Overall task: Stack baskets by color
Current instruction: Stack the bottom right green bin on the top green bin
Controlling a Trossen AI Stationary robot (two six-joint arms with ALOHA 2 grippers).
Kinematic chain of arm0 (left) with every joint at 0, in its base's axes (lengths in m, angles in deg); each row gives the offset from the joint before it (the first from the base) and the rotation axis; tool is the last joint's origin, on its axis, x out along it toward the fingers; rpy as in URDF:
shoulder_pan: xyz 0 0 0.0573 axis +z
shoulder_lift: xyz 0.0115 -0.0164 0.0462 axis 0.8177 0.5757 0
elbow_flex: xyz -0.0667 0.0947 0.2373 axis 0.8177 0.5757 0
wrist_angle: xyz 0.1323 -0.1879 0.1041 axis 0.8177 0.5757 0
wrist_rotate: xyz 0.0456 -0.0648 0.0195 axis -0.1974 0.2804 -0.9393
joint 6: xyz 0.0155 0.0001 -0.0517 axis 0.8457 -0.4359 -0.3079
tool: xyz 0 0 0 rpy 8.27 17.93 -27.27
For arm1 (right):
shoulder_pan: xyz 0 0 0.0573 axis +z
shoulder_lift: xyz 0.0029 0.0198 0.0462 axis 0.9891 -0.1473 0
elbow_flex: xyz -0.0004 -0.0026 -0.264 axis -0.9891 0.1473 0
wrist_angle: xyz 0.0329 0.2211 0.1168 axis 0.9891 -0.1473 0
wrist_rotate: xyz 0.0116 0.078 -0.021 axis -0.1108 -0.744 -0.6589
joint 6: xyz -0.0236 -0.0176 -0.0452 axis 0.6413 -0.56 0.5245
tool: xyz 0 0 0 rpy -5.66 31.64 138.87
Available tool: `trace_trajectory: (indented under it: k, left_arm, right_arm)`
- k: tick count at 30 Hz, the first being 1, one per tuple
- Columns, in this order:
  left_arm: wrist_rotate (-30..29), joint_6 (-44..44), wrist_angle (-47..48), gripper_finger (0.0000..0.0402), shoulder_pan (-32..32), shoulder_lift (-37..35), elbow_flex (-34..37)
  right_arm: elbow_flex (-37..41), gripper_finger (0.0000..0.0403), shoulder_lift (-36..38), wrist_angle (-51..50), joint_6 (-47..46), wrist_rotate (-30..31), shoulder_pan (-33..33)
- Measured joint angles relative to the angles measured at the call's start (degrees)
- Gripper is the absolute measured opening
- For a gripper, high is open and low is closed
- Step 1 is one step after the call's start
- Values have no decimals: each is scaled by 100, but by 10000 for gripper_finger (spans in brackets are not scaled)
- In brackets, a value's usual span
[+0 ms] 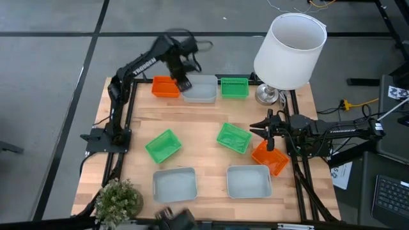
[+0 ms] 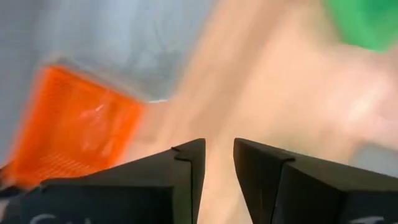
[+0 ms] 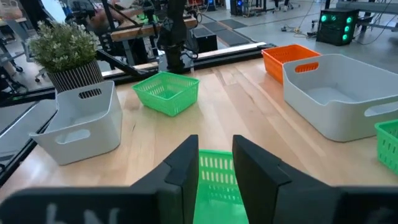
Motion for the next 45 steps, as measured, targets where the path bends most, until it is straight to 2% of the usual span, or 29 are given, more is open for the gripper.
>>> trace_trajectory:
  k: [5,11,15,18,21,23,25,28,32,37,45]
  left_arm:
    - [171,-8,-14,74,-899,-398,695]
    - [157,75,-18,74,-1955,-1222,2046]
    - [16,153,-303,73,-2435,-1736,3036]
    - [-3,102,-909,73,-2635,-2062,3773]
    - [-1,189,-1385,73,-2680,-2337,4423]
    - [-8,360,-1756,73,-2667,-2449,4742]
    - [-18,439,-1966,73,-2589,-2554,4961]
    - [-24,459,-2201,73,-2461,-2674,5157]
    - [-186,498,-2283,73,-2312,-2728,5255]
    - [-189,930,-2260,73,-2070,-2761,5263]
    - [-184,1184,-2285,73,-1688,-2760,5264]
  right_arm:
    - [0,99,-51,482,-429,128,-2]
    - [-158,99,-392,1092,-393,-58,0]
    - [-832,99,-1059,869,-88,-61,-4]
    - [-1655,99,-1835,202,281,-60,-11]
    - [-2644,99,-2722,-1208,429,122,-81]
    - [-3344,99,-3373,-2422,152,189,-211]
    - [-3947,99,-4055,-3598,-189,197,-384]
    - [-4607,99,-4981,-4772,-405,199,-617]
    - [-5036,99,-5936,-5275,-213,42,-847]
    - [-5169,99,-6775,-5047,194,-597,-1055]
    - [-5423,99,-7313,-5004,208,-622,-1117]
